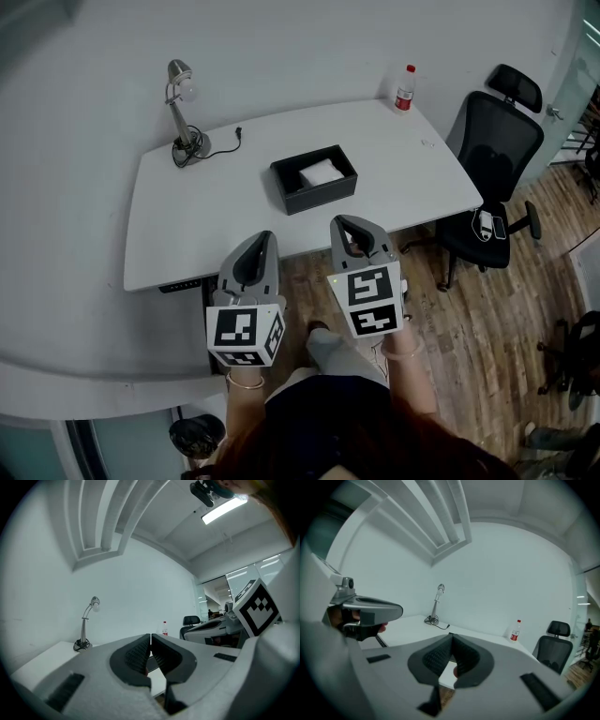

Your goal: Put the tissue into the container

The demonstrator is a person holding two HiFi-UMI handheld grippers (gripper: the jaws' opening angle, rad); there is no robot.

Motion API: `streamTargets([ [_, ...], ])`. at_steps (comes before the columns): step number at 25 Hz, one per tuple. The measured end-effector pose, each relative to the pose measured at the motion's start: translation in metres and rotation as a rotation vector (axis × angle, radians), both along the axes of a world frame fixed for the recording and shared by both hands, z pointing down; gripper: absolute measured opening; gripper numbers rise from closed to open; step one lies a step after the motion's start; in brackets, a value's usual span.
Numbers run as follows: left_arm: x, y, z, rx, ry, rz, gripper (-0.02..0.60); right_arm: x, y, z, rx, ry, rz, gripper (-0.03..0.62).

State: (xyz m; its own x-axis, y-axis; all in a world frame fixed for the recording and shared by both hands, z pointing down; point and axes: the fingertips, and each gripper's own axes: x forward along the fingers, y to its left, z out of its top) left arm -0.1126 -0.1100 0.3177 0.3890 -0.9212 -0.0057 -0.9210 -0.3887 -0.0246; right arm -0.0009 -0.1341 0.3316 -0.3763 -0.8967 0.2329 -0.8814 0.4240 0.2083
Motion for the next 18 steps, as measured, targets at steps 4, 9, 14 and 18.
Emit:
streamTargets([
  [4, 0.002, 0.019, -0.002, 0.007, -0.007, 0.008, 0.029, 0.002, 0.020, -0.003, 0.016, -0.039, 0.008, 0.020],
  [9, 0.006, 0.040, -0.006, 0.014, -0.012, 0.020, 0.028, 0.008, 0.045, -0.014, 0.051, -0.107, 0.012, 0.020],
  [14, 0.014, 0.054, -0.004, 0.021, -0.017, 0.044, 0.029, 0.007, 0.067, -0.016, 0.069, -0.121, -0.014, 0.020],
  [18, 0.021, 0.059, -0.001, 0.019, -0.015, 0.052, 0.029, 0.008, 0.079, -0.013, 0.080, -0.118, -0.036, 0.020],
])
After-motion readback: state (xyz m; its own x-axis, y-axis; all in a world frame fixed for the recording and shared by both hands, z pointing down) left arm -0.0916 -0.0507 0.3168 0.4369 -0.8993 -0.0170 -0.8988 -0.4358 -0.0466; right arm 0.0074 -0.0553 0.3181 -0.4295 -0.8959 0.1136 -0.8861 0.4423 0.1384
